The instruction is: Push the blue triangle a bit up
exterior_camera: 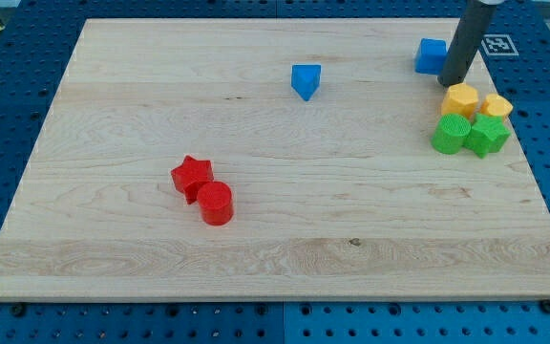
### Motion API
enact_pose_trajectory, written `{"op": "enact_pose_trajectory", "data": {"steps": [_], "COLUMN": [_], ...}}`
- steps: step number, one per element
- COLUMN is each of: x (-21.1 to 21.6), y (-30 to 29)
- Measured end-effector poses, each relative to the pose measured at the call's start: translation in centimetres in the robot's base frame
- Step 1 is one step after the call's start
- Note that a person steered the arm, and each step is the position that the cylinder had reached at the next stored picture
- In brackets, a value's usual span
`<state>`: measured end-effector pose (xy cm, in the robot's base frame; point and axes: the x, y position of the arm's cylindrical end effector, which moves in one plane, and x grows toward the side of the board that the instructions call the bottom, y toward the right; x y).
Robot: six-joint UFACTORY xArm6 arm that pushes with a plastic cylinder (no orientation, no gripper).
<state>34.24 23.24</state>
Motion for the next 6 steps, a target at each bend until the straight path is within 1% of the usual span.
{"op": "enact_pose_trajectory", "data": {"steps": [1, 2, 3, 6], "x": [2.2, 2.3, 0.6, 0.2], "y": [-0.3, -0.6, -0.6, -0.6]}}
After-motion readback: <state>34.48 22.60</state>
